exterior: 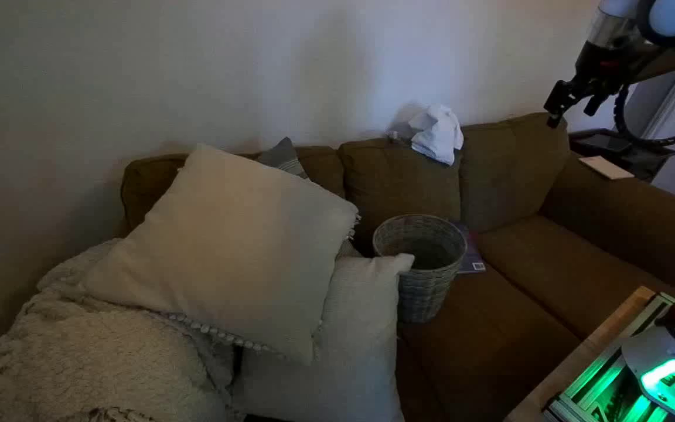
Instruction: Move the gray basket to the right side of the couch
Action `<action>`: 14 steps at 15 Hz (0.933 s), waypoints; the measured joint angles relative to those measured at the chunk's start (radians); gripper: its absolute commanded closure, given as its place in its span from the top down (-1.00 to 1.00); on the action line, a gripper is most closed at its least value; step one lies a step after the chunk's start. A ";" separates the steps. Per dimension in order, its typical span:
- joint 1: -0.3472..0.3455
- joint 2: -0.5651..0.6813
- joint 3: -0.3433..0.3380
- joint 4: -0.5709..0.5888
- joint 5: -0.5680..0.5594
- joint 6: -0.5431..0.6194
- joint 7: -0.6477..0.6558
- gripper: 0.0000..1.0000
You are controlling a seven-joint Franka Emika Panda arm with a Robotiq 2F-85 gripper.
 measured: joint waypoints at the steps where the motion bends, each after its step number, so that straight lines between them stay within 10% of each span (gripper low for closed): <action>1: 0.000 0.000 0.000 0.000 0.000 0.000 0.000 1.00; 6: 0.027 0.085 -0.009 -0.013 0.021 0.106 -0.005 1.00; 14: 0.115 0.610 -0.099 -0.003 0.197 0.370 -0.179 1.00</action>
